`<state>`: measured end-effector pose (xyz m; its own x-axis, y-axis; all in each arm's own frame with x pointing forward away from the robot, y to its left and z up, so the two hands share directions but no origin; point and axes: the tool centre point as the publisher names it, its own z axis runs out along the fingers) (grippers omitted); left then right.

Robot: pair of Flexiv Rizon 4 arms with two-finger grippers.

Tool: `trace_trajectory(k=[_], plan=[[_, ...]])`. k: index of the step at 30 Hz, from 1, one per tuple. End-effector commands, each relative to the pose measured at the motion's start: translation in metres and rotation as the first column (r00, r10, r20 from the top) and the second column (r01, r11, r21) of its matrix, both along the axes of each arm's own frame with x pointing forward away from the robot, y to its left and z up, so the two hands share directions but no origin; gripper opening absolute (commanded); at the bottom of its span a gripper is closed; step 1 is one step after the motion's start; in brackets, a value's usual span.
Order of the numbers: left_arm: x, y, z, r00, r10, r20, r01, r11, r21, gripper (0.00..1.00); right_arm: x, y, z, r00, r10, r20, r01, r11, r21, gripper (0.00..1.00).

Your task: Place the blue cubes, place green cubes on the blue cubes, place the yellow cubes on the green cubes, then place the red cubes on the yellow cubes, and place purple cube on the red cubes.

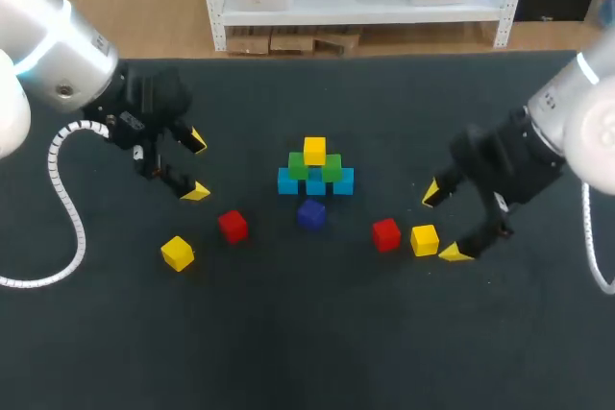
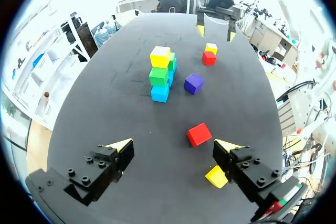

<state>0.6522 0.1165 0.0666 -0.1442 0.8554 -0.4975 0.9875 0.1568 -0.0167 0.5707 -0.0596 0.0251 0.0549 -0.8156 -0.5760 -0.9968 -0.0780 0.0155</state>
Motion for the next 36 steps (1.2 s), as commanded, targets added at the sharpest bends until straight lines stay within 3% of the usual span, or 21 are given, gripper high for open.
trace_trajectory(k=[1,4,8,11,12,14,33,36], plan=[[0.0,0.002,-0.001,1.0,-0.003,0.003,0.003,1.0,-0.006,1.0,0.002,-0.002,-0.013,1.0,-0.001,0.002,0.001,1.0,0.008,1.0],[0.0,0.002,-0.001,1.0,-0.003,0.003,0.003,1.0,-0.006,1.0,0.004,-0.004,-0.018,1.0,-0.004,0.001,0.004,1.0,0.01,1.0],[0.0,0.002,-0.001,1.0,-0.003,0.003,0.003,1.0,-0.006,1.0,0.008,-0.003,-0.024,1.0,0.004,0.005,-0.004,1.0,0.015,0.92],[0.0,0.002,-0.001,1.0,-0.003,0.003,0.003,1.0,-0.006,1.0,0.01,-0.002,-0.028,1.0,0.015,-0.006,-0.015,1.0,0.025,0.75],[0.0,0.002,-0.001,1.0,-0.003,0.003,0.003,1.0,-0.006,1.0,0.011,-0.002,-0.03,1.0,0.016,-0.007,-0.016,1.0,0.025,0.6],[0.0,0.002,-0.001,1.0,-0.003,0.003,0.003,1.0,-0.006,1.0,0.011,-0.001,-0.032,1.0,0.021,-0.012,-0.021,0.999,0.025,0.5],[0.0,0.002,-0.001,1.0,-0.003,0.003,0.003,1.0,-0.006,1.0,0.019,0.007,-0.034,0.999,0.045,0.0,-0.045,0.999,0.024,0.48],[0.0,0.002,-0.001,1.0,-0.003,0.003,0.003,1.0,-0.006,1.0,0.018,0.008,-0.034,0.999,0.046,-0.003,-0.046,0.999,0.025,0.4]])
